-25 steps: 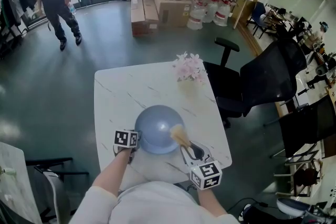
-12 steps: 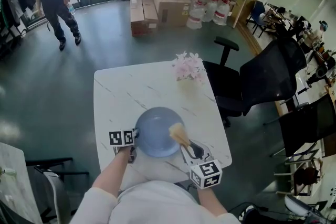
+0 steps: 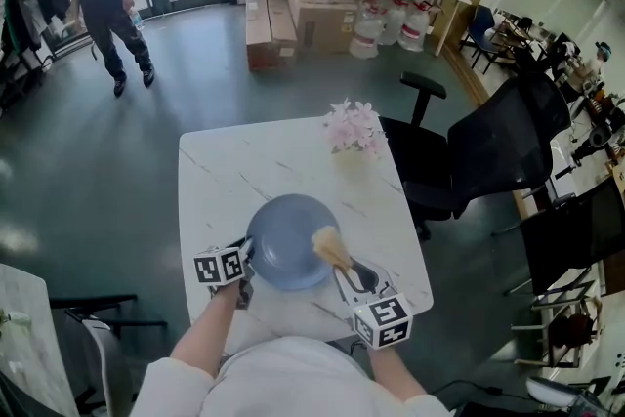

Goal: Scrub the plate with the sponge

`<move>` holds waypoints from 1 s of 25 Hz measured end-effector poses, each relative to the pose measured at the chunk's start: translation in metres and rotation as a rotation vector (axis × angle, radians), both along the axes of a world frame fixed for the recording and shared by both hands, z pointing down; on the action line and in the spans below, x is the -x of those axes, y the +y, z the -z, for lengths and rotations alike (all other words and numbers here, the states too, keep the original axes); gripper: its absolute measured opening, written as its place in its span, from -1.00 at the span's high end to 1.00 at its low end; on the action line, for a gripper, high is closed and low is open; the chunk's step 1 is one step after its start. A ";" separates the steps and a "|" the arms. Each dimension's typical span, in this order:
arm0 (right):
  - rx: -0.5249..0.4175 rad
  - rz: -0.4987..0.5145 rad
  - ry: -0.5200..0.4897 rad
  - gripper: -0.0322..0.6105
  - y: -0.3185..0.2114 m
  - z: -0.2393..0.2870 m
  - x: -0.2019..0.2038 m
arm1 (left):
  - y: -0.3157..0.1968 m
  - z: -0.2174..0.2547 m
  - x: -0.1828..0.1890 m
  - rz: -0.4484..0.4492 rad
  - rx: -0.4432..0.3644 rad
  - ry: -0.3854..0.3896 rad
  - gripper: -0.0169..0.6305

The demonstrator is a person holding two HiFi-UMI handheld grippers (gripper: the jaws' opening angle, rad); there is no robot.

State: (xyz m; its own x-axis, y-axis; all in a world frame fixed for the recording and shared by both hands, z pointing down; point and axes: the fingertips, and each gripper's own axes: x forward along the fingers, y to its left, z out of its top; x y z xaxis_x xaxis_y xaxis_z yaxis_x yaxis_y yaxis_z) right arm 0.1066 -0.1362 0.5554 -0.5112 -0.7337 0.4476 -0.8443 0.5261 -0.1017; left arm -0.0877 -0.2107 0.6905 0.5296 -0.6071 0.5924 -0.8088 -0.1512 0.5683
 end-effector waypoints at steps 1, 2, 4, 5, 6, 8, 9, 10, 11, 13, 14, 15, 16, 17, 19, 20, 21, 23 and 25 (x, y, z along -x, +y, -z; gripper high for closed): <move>-0.004 0.007 0.003 0.53 -0.001 0.001 0.002 | 0.000 0.005 0.002 0.009 -0.016 0.012 0.82; -0.008 0.015 0.006 0.53 -0.002 0.002 0.004 | 0.001 0.011 0.004 0.018 -0.034 0.028 0.82; -0.019 0.033 0.015 0.53 -0.003 0.005 0.009 | 0.002 0.028 0.007 0.037 -0.075 0.058 0.82; -0.026 0.044 0.021 0.53 -0.004 0.006 0.012 | 0.002 0.037 0.009 0.046 -0.098 0.068 0.82; -0.034 0.055 0.029 0.53 -0.005 0.008 0.015 | 0.003 0.046 0.011 0.054 -0.121 0.075 0.82; -0.051 0.081 0.042 0.53 -0.006 0.010 0.023 | 0.004 0.063 0.013 0.062 -0.169 0.081 0.82; -0.058 0.094 0.048 0.53 -0.006 0.011 0.027 | 0.005 0.072 0.014 0.065 -0.193 0.084 0.82; -0.064 0.107 0.052 0.53 -0.006 0.012 0.031 | 0.006 0.080 0.015 0.067 -0.216 0.087 0.82; -0.068 0.120 0.056 0.53 -0.005 0.013 0.036 | 0.007 0.088 0.016 0.070 -0.237 0.091 0.82; -0.079 0.139 0.063 0.53 -0.003 0.015 0.043 | 0.010 0.103 0.017 0.077 -0.273 0.100 0.82; -0.085 0.147 0.068 0.53 -0.001 0.017 0.047 | 0.012 0.110 0.018 0.080 -0.288 0.105 0.82; -0.091 0.157 0.074 0.53 0.001 0.019 0.050 | 0.013 0.116 0.018 0.082 -0.301 0.112 0.82; -0.099 0.169 0.081 0.53 0.003 0.021 0.053 | 0.015 0.123 0.017 0.082 -0.314 0.120 0.82; -0.109 0.181 0.088 0.53 0.005 0.024 0.056 | 0.016 0.129 0.017 0.080 -0.326 0.127 0.82; -0.131 0.202 0.113 0.53 0.008 0.026 0.061 | 0.018 0.139 0.017 0.076 -0.352 0.131 0.82; -0.140 0.214 0.131 0.53 0.010 0.026 0.063 | 0.019 0.144 0.017 0.074 -0.366 0.129 0.82; -0.149 0.229 0.154 0.53 0.012 0.025 0.066 | 0.020 0.148 0.016 0.070 -0.380 0.124 0.82; -0.173 0.266 0.210 0.53 0.015 0.024 0.072 | 0.024 0.156 0.013 0.058 -0.406 0.107 0.82; -0.202 0.301 0.263 0.53 0.016 0.025 0.080 | 0.028 0.162 0.010 0.041 -0.429 0.084 0.82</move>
